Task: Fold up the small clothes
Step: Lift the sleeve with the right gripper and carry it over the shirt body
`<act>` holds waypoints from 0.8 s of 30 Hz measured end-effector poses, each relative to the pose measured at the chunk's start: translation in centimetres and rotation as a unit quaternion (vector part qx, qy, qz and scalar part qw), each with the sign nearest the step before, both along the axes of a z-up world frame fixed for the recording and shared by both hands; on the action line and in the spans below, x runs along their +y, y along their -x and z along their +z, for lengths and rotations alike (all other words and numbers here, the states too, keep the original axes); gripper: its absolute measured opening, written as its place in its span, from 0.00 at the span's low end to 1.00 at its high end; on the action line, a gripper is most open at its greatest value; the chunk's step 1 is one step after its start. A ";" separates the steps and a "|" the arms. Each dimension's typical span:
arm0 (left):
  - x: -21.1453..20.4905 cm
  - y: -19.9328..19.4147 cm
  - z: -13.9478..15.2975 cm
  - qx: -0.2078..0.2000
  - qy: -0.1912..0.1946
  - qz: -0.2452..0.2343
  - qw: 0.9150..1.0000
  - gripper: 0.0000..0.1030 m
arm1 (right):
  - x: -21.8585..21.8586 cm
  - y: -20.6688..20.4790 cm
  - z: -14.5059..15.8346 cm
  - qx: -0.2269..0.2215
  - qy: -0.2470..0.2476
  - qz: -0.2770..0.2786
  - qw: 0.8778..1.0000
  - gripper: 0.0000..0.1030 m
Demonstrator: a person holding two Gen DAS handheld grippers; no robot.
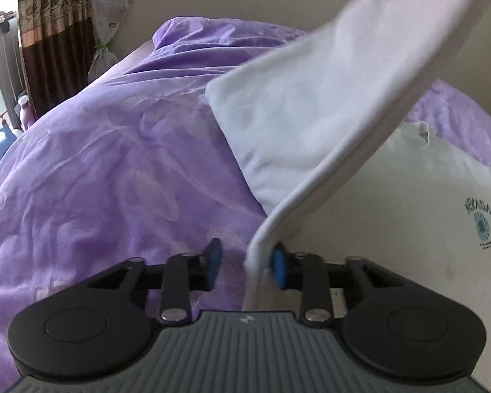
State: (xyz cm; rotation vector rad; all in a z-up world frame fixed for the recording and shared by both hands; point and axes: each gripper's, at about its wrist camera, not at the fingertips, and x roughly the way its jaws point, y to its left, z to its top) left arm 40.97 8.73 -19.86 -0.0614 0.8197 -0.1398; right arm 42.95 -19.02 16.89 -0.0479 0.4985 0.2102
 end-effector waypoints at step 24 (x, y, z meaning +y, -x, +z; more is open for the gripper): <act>-0.3 0.5 5.5 0.042 -0.089 -0.033 0.995 0.50 | -26.0 5.1 -38.2 0.222 -0.215 -0.116 0.944 0.16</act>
